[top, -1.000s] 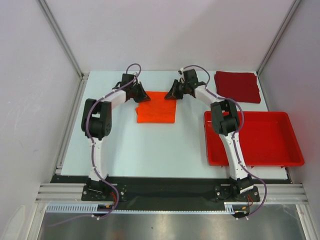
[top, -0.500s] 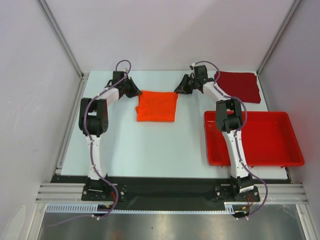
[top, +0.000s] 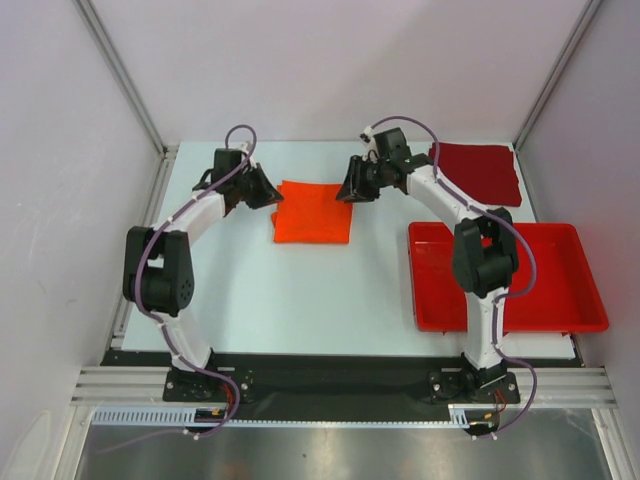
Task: Fold and stack the t-shirts
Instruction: Fold the tshirt, then neatly place the folded tshirt to the corner
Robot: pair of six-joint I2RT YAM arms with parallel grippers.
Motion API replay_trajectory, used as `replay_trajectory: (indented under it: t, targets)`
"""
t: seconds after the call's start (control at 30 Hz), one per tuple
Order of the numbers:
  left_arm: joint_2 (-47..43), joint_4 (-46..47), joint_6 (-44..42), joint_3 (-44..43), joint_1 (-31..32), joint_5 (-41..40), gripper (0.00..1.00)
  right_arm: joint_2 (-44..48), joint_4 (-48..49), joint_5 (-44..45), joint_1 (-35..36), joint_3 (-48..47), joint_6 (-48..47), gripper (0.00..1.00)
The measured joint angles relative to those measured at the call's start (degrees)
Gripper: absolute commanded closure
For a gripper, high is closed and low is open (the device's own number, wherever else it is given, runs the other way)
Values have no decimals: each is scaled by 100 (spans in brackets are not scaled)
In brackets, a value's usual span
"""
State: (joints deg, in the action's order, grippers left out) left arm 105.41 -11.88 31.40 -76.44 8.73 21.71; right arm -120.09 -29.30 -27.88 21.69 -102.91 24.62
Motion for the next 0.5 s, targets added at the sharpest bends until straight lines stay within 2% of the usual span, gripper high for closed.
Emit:
replay_trajectory:
  t: [0.1, 0.13, 0.17, 0.2, 0.5]
  targets:
    - [-199, 83, 15, 378, 26, 22, 93, 330, 203, -223, 269, 291, 42, 77]
    - [-205, 151, 44, 590, 26, 55, 94, 369, 326, -328, 323, 426, 90, 87]
    - [-201, 157, 59, 640, 26, 59, 94, 376, 442, -409, 350, 566, 140, 87]
    - [-168, 175, 87, 763, 26, 76, 94, 341, 623, -527, 348, 752, 216, 99]
    - [627, 389, 155, 874, 28, 22, 96, -592, 1259, -999, -20, 1617, 422, 100]
